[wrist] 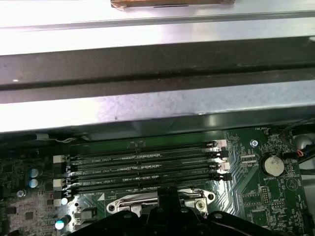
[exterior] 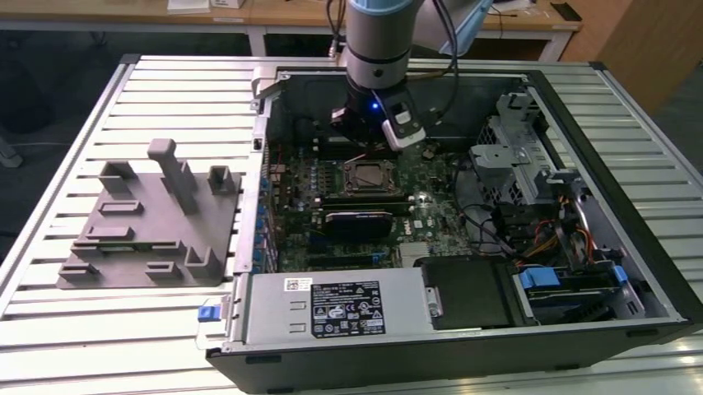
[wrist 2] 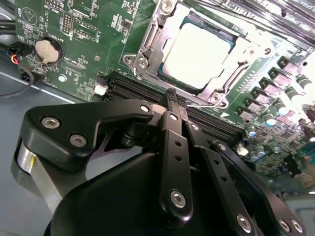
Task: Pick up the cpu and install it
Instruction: 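Install the first cpu locking lever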
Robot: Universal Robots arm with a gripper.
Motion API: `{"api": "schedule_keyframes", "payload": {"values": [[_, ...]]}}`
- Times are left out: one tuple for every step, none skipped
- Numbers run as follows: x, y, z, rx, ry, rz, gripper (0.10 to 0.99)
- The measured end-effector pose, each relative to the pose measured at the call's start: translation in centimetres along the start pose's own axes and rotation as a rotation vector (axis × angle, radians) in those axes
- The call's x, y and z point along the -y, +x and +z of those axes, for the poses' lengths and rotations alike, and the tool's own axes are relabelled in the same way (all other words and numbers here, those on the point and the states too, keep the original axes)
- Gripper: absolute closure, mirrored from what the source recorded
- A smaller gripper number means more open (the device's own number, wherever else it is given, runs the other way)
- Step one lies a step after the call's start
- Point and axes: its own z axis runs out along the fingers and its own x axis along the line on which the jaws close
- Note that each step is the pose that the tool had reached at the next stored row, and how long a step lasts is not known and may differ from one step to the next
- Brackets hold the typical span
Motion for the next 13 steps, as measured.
{"api": "schedule_keyframes", "payload": {"values": [[-0.03,0.02,0.07,0.0035,0.0,0.001,0.98],[-0.08,0.05,0.14,0.0072,-0.001,0.001,0.98],[-0.15,0.12,0.22,0.011,-0.001,0.002,0.98],[-0.23,0.19,0.28,0.0142,-0.001,0.002,0.98],[-0.31,0.29,0.35,0.0172,-0.002,0.003,0.98],[-0.36,0.43,0.4,0.0201,-0.002,0.004,0.98],[-0.37,0.56,0.46,0.023,-0.002,0.006,0.98],[-0.37,0.66,0.51,0.0265,-0.002,0.009,0.98],[-0.35,0.72,0.57,0.0312,-0.001,0.012,0.98],[-0.33,0.77,0.63,0.0364,0.001,0.015,0.98],[-0.32,0.81,0.7,0.0414,0.002,0.019,0.98],[-0.3,0.84,0.77,0.0458,0.004,0.024,0.98],[-0.29,0.87,0.83,0.0497,0.006,0.029,0.98]]}}
